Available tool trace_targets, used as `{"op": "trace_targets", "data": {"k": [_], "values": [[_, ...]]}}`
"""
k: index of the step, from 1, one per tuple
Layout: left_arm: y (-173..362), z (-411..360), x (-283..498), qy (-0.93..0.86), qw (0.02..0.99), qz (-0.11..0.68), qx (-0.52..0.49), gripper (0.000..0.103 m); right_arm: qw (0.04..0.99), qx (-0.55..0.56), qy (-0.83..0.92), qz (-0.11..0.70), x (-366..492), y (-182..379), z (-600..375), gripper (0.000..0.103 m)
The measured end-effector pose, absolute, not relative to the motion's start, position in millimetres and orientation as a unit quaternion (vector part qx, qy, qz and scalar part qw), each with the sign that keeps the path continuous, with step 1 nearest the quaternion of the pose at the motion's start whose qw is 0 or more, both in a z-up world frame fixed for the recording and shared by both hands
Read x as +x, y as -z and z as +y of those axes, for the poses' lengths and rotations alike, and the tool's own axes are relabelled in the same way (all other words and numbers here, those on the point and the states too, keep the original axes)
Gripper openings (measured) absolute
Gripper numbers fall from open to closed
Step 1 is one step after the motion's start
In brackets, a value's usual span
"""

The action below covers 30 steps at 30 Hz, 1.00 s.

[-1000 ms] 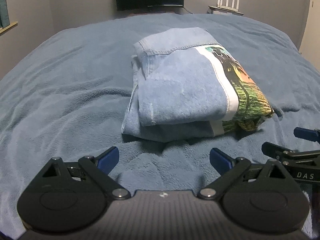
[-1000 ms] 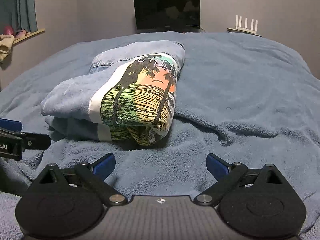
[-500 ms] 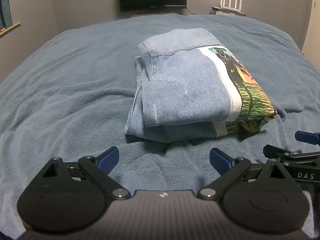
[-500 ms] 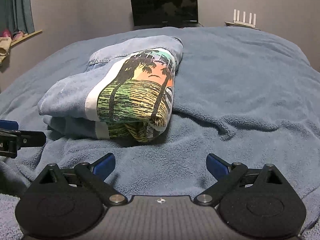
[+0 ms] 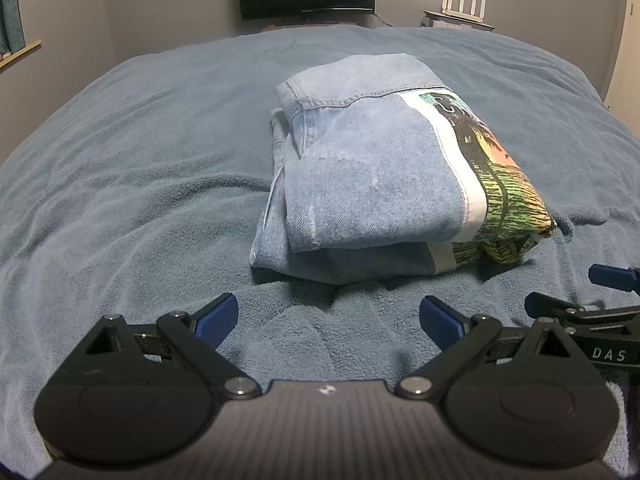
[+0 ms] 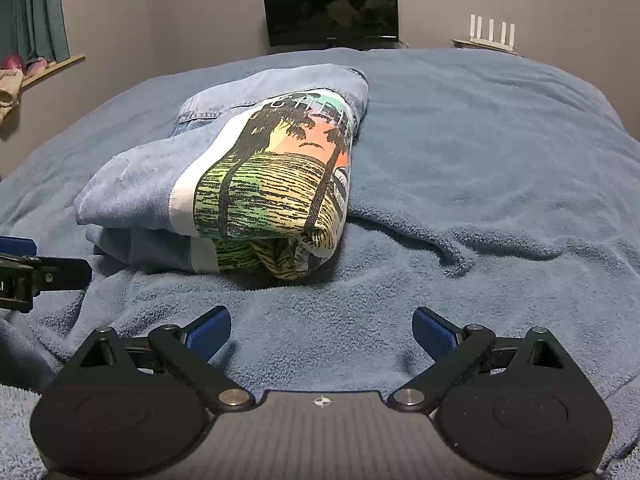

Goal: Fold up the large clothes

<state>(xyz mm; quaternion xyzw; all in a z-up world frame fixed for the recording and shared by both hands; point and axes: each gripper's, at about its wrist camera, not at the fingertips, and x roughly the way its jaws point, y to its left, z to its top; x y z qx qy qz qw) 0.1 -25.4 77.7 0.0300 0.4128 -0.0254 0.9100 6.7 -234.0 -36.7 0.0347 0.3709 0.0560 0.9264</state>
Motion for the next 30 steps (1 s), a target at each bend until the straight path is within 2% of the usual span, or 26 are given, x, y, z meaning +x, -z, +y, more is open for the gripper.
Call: {"op": "trace_targets", "data": {"k": [30], "values": [[-77.7,-26.0,0.6,0.025,0.910,0.413,0.030,0.098,0.924,0.034,-0.056,0.376,5.9,38.4,-234.5,0.099]]}}
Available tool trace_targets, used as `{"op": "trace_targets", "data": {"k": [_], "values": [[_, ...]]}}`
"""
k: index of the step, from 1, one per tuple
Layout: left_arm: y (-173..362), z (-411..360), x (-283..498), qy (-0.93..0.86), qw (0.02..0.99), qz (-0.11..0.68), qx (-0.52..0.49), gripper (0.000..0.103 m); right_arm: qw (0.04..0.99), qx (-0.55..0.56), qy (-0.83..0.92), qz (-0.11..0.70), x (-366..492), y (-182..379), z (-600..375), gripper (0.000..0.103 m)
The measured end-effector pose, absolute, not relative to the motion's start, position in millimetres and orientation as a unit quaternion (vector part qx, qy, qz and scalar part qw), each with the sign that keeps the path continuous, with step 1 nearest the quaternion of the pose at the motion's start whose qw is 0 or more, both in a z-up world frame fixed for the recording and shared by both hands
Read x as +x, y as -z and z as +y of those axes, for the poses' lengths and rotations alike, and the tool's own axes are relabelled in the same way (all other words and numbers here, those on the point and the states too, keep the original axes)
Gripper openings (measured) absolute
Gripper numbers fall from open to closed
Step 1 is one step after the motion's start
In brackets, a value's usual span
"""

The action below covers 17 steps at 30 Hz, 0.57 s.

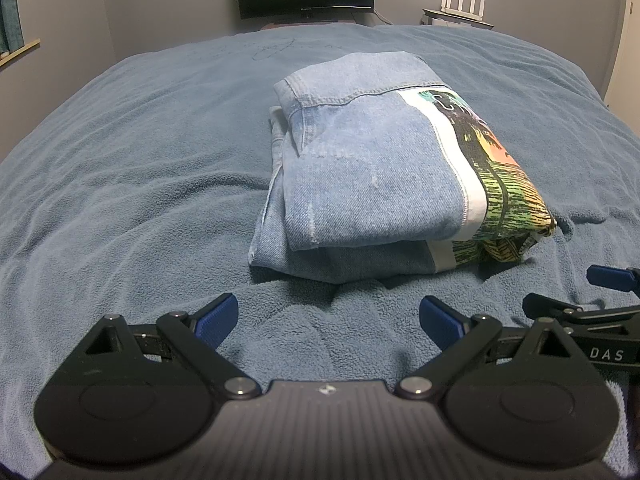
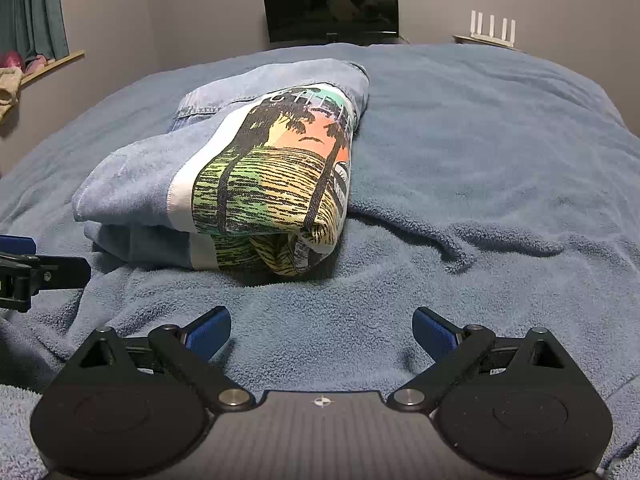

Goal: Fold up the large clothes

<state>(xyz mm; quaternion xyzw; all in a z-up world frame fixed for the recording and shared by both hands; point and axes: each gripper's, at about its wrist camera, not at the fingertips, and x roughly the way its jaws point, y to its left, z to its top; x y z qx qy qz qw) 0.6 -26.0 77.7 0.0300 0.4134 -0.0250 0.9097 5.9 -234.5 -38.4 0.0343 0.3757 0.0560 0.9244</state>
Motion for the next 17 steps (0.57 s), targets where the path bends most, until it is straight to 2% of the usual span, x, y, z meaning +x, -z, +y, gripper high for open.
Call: {"op": "trace_targets", "data": {"k": [17], "values": [[-77.6,-23.0,1.1,0.028,0.911,0.412,0.019,0.098,0.923,0.035,-0.056,0.378,3.9,40.3,-235.9,0.099]]}}
